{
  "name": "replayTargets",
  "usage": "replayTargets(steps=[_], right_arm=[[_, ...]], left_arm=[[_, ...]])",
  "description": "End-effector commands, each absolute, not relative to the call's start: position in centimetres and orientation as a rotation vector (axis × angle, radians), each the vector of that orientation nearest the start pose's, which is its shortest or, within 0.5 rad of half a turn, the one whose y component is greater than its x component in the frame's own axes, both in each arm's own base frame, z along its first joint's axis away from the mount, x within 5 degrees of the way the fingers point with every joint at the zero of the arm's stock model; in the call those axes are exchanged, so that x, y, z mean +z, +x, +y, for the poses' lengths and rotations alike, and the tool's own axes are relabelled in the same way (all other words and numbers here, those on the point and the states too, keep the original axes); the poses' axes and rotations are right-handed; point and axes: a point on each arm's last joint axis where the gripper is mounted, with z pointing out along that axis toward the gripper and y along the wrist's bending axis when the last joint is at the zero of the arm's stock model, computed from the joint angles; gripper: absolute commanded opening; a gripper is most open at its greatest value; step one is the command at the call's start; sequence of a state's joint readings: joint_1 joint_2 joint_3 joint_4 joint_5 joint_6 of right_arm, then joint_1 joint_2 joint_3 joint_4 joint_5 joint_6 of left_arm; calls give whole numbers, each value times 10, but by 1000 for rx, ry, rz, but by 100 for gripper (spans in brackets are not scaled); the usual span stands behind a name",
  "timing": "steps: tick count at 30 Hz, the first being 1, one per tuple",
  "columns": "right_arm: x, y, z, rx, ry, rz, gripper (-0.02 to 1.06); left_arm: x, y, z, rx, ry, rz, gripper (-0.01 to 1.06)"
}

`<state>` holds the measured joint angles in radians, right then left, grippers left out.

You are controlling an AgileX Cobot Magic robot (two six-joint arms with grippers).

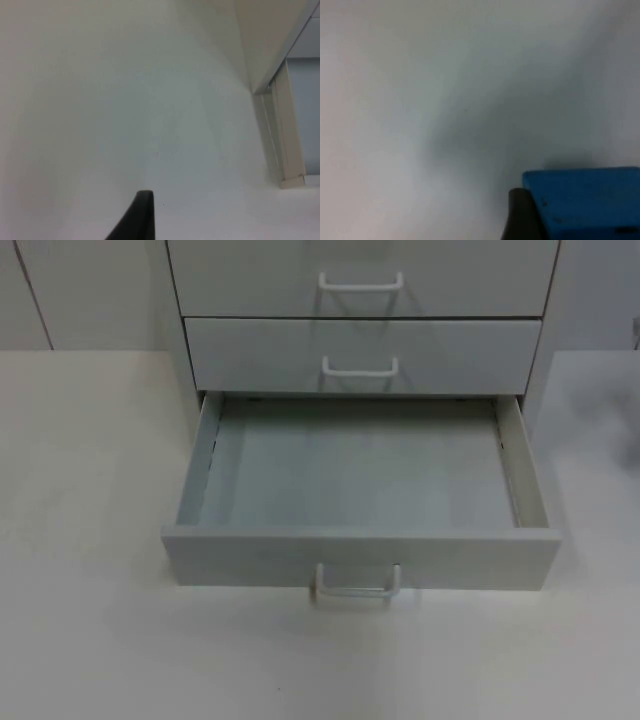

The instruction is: Open the drawer with the left hand, place the block into the drawer with the right hand, then close the drawer with the left hand.

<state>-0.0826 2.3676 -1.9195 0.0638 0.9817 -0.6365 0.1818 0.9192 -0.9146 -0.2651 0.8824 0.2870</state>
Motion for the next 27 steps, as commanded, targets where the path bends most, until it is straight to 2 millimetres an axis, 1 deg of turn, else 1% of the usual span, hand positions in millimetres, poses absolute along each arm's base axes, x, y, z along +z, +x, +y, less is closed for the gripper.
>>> replayTargets(steps=[1, 5, 6, 8, 9, 10, 11, 12, 14, 15, 16, 17, 19, 20, 22, 24, 25, 27], right_arm=[[168, 487, -35, -33, -699, 2784, 0], [226, 471, -31, -6, -471, 2787, 0], [226, 471, -31, -6, -471, 2787, 0], [255, 459, -26, 4, -410, 2771, 0], [272, 450, -20, 5, -389, 2756, 0], [285, 443, -16, 6, -375, 2736, 0], [285, 443, -16, 6, -375, 2736, 0], [290, 439, -14, 5, -365, 2728, 0], [305, 423, -8, 12, -308, 2716, 0], [316, 410, -3, 26, -265, 2705, 0], [318, 406, -3, 29, -249, 2704, 0], [318, 406, -3, 29, -249, 2704, 0], [322, 388, 6, 41, -258, 2696, 0], [326, 375, 12, 41, -247, 2680, 0], [322, 358, 21, 35, -228, 2679, 0], [323, 354, 23, 32, -222, 2669, 0], [319, 341, 30, 20, -218, 2667, 0], [309, 325, 41, -2, -207, 2670, 0]], left_arm=[[352, 170, 12, -106, 9, 2316, 102], [352, 170, 12, -107, 9, 2319, 102], [352, 170, 12, -107, 9, 2319, 102], [352, 170, 12, -108, 10, 2320, 102], [352, 170, 12, -108, 10, 2320, 102], [352, 170, 12, -108, 10, 2320, 102], [352, 170, 12, -108, 10, 2320, 102], [352, 170, 12, -108, 10, 2320, 102], [352, 170, 12, -108, 10, 2320, 102], [352, 170, 12, -108, 10, 2320, 102], [352, 170, 12, -108, 10, 2320, 102], [352, 170, 12, -108, 10, 2320, 102], [352, 170, 12, -108, 10, 2323, 102], [352, 170, 12, -108, 10, 2323, 102], [352, 170, 12, -108, 10, 2323, 102], [352, 170, 12, -108, 10, 2323, 102], [352, 170, 12, -108, 10, 2323, 102], [352, 170, 12, -108, 10, 2323, 102]])
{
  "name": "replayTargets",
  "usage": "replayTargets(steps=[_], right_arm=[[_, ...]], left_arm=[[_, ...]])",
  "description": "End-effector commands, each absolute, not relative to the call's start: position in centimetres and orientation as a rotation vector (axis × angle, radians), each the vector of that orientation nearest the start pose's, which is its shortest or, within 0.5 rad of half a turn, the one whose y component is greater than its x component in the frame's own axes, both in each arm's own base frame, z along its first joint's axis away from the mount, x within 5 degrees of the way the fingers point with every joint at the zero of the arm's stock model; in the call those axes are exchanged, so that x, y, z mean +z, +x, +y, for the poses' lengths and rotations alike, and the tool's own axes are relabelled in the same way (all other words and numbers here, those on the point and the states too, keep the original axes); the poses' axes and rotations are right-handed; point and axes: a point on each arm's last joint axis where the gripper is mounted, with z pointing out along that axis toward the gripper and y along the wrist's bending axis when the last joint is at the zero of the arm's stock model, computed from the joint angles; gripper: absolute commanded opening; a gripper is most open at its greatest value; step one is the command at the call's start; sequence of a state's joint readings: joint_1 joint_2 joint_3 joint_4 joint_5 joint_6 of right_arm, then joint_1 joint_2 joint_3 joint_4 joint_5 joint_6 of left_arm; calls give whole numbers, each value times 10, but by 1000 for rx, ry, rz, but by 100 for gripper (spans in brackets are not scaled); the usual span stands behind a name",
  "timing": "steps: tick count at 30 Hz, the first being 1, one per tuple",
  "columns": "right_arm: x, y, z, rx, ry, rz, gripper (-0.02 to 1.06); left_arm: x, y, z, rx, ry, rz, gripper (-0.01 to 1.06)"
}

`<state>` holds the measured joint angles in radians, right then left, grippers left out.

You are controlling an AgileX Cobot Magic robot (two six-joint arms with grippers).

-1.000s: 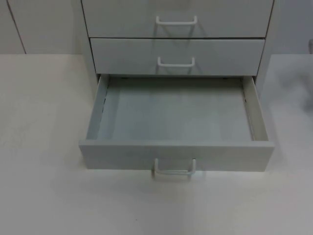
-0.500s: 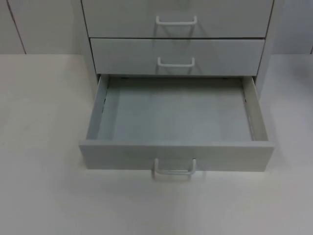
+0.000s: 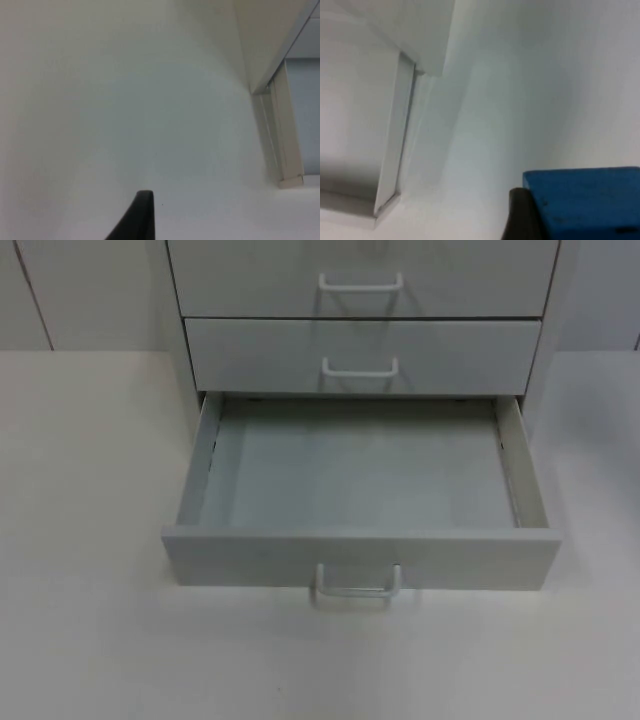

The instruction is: Open the drawer with the left hand, place the block into the drawer with the right hand, then close the drawer with the left hand.

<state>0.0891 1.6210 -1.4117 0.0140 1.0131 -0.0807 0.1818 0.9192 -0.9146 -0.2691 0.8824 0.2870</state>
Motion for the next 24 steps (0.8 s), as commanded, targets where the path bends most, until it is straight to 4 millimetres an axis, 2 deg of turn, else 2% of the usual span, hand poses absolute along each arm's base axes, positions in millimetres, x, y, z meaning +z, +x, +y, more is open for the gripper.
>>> replayTargets(steps=[1, 2, 6, 7, 10, 11, 15, 16, 21, 22, 24], right_arm=[[306, 319, 46, -13, -207, 2663, 0], [306, 319, 46, -13, -207, 2663, 0], [286, 300, 71, -36, -241, 2676, 0], [286, 300, 71, -36, -241, 2676, 0], [282, 294, 91, -41, -278, 2663, 0], [282, 294, 91, -41, -278, 2663, 0], [285, 285, 129, -28, -336, 2580, 0], [285, 285, 129, -28, -336, 2580, 0], [280, 275, 173, 32, -374, 2502, 0], [280, 275, 173, 32, -374, 2502, 0], [273, 275, 185, 36, -372, 2503, 0]], left_arm=[[352, 170, 12, -108, 10, 2323, 102], [352, 170, 12, -108, 10, 2323, 102], [352, 170, 12, -108, 10, 2323, 102], [352, 170, 12, -108, 10, 2323, 102], [351, 169, 11, -113, 13, 2334, 102], [351, 169, 11, -113, 13, 2334, 102], [350, 168, 11, -116, 14, 2343, 102], [350, 168, 11, -116, 14, 2343, 102], [350, 169, 11, -119, 13, 2342, 102], [350, 169, 11, -119, 13, 2342, 102], [350, 169, 11, -119, 13, 2342, 102]])
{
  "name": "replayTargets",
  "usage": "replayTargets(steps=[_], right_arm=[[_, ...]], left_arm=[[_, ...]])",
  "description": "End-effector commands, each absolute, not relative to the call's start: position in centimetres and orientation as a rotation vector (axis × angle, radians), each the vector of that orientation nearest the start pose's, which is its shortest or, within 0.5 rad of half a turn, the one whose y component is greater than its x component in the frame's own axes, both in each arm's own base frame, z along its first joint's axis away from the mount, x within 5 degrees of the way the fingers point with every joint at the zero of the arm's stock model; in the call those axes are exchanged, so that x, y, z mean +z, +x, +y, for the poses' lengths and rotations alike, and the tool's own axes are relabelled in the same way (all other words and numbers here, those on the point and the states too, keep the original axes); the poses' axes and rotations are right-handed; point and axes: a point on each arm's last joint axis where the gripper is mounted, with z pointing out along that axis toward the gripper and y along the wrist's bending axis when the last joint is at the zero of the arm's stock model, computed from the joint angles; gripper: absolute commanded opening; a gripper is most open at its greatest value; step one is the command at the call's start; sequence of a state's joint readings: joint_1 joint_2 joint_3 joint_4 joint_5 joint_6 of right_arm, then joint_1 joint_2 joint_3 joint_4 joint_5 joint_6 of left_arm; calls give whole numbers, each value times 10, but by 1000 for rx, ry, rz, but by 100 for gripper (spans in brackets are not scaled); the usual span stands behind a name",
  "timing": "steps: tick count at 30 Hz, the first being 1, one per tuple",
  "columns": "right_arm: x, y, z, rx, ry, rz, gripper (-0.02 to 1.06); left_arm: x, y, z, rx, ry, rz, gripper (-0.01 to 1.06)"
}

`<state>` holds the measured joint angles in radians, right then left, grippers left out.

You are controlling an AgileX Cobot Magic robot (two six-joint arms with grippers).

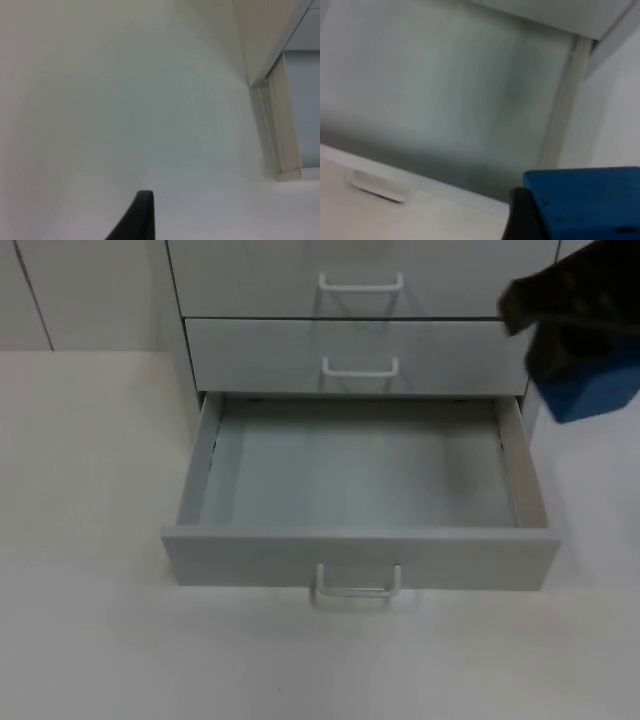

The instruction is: Open the drawer with the left hand, place the block into the drawer with the right hand, then close the drawer with the left hand.

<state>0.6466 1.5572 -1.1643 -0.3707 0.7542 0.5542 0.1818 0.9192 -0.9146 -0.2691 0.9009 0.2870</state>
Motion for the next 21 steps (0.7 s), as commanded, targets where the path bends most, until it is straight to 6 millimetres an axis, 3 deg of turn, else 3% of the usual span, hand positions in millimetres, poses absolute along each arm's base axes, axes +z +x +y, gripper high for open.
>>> replayTargets(steps=[1, 12, 21], right_arm=[[270, 276, 192, 40, -374, 2501, 0], [226, 296, 262, 110, -341, 2489, 0], [182, 311, 273, 115, -205, 2496, 0]], left_arm=[[350, 169, 11, -119, 13, 2342, 102], [350, 169, 11, -120, 14, 2346, 102], [350, 169, 11, -120, 14, 2346, 102]])
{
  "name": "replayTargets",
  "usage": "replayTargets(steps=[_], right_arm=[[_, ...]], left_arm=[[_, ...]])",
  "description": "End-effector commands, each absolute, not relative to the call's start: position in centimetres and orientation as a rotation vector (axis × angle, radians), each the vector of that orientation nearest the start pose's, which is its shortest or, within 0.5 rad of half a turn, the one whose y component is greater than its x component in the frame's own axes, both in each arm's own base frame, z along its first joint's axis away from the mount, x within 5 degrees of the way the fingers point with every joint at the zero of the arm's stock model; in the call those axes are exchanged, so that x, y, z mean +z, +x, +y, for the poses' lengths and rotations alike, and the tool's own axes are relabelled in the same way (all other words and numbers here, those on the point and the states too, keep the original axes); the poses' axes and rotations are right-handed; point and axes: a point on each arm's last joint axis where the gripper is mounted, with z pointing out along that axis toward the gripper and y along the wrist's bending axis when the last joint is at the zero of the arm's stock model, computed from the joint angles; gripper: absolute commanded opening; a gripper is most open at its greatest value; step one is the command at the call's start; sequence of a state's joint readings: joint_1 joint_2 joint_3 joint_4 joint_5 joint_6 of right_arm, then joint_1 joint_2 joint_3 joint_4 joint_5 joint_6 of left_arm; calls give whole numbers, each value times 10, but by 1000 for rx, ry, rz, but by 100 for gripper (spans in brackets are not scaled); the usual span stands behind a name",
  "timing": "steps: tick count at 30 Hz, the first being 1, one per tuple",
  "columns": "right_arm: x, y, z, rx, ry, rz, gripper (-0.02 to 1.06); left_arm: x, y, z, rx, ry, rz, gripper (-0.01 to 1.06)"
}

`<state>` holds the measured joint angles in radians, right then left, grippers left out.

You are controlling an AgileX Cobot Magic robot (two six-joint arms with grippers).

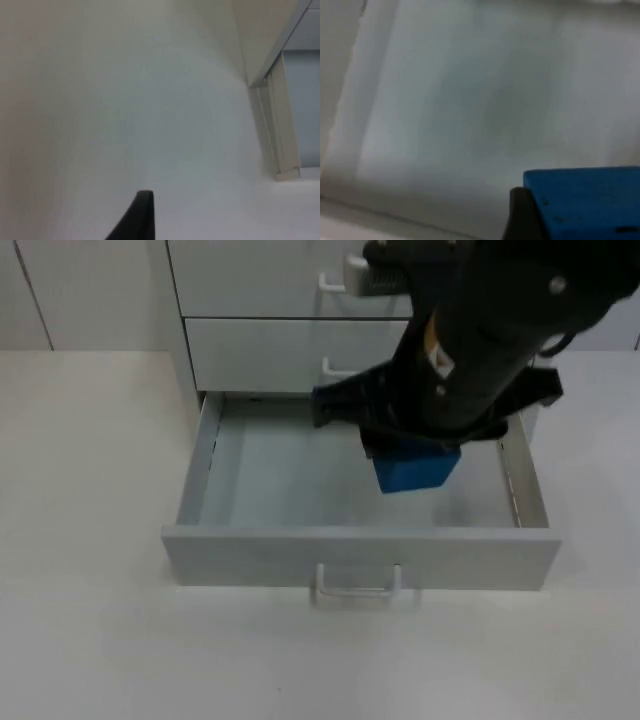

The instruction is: Open the drawer with the left hand, place the block into the drawer with the right hand, then close the drawer with the left hand.

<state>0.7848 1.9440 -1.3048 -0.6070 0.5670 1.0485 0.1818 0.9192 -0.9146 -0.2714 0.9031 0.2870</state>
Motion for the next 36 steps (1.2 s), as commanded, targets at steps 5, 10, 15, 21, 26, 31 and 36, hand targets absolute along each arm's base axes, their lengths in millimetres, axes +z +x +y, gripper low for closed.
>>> replayTargets(steps=[5, 10, 15, 21, 26, 31, 36], right_arm=[[160, 320, 282, 143, -227, 2454, 0], [136, 327, 287, 108, -227, 2454, 0], [114, 333, 293, 75, -268, 2468, 0], [101, 340, 297, 23, -261, 2478, 3], [101, 341, 296, 24, -255, 2478, 24], [101, 341, 296, 17, -249, 2479, 63], [110, 341, 296, 30, -242, 2465, 78]], left_arm=[[350, 169, 11, -117, 14, 2346, 102], [350, 169, 11, -117, 14, 2346, 102], [350, 169, 11, -117, 14, 2346, 102], [350, 169, 11, -117, 14, 2346, 102], [350, 169, 11, -117, 14, 2346, 102], [350, 169, 11, -117, 14, 2346, 102], [350, 169, 11, -117, 14, 2346, 102]])
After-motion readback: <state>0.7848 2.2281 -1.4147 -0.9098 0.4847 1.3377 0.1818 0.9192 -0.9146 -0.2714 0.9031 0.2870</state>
